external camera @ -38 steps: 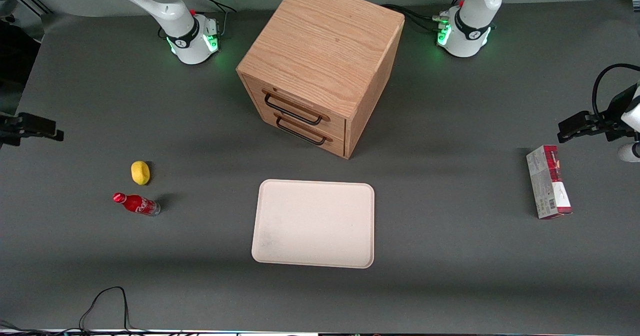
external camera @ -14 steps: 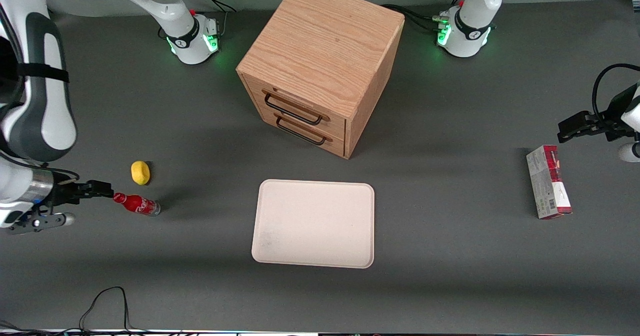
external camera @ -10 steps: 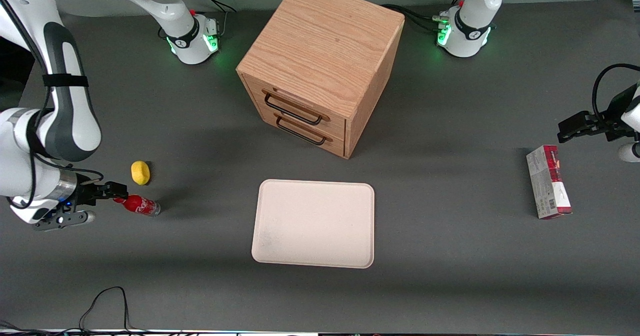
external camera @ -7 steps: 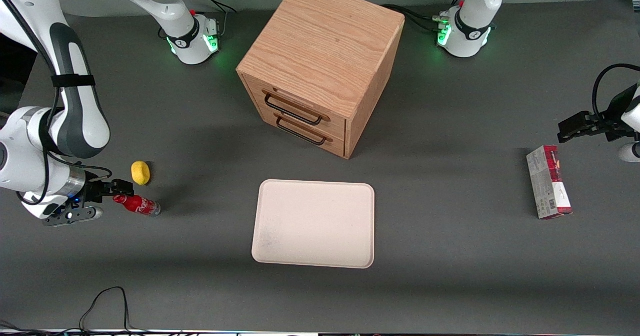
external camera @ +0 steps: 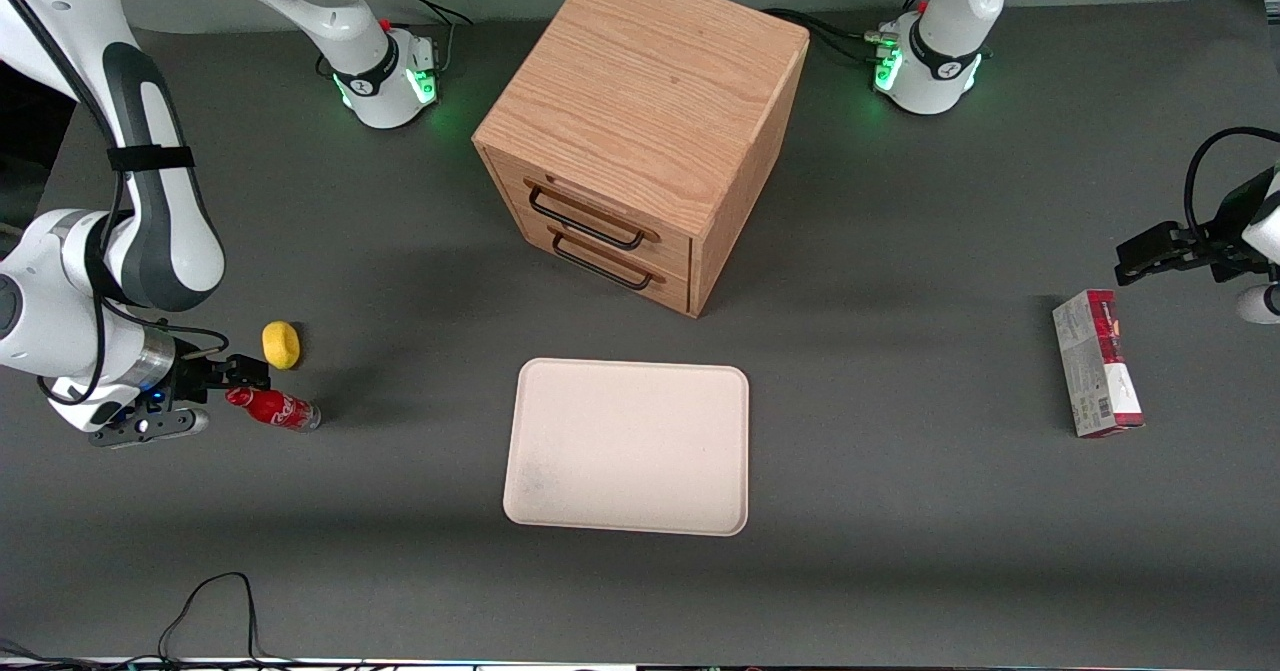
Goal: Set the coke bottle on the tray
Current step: 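Lower the open right gripper over the red Coca-Cola bottle's cap, then close the right gripper on the bottle cap and lift it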
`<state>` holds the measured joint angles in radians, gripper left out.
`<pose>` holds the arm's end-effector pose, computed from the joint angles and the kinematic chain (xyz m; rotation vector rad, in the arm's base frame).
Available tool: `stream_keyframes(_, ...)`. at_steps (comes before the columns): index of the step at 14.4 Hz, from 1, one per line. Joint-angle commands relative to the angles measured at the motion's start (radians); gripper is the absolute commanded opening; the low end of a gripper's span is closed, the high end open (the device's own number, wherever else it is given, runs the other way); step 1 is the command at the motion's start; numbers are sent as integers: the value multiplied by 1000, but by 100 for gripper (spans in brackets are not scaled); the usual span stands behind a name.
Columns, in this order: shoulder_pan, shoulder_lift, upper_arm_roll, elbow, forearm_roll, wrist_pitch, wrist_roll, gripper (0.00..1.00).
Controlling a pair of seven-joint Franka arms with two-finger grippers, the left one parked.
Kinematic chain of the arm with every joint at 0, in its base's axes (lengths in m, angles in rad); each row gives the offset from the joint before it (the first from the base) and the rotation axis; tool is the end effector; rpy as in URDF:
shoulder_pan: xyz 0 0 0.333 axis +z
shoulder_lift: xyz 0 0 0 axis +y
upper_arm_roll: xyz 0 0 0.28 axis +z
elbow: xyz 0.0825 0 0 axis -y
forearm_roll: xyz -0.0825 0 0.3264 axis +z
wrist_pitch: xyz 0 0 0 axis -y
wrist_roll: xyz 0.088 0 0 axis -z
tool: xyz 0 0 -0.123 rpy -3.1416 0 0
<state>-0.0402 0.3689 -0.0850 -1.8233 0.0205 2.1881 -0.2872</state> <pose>0.5748 -0.0684 0.3188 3.1190 0.2434 -0.0085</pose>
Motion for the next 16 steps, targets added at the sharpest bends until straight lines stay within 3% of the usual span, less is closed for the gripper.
stream_keyframes(1, 5, -21, -4, -30, 3, 30, -21, 100)
stream_keyframes(7, 5, -13, -1, -30, 3, 45, -20, 99)
stream_keyframes(8, 6, -13, -1, -30, 3, 47, -20, 92)
stream_keyframes(9, 8, -10, -1, -30, 4, 48, -20, 53)
stream_keyframes(10, 6, -10, -1, -30, 4, 50, -15, 1)
stream_keyframes(16, 6, -8, -1, -30, 4, 48, -13, 0)
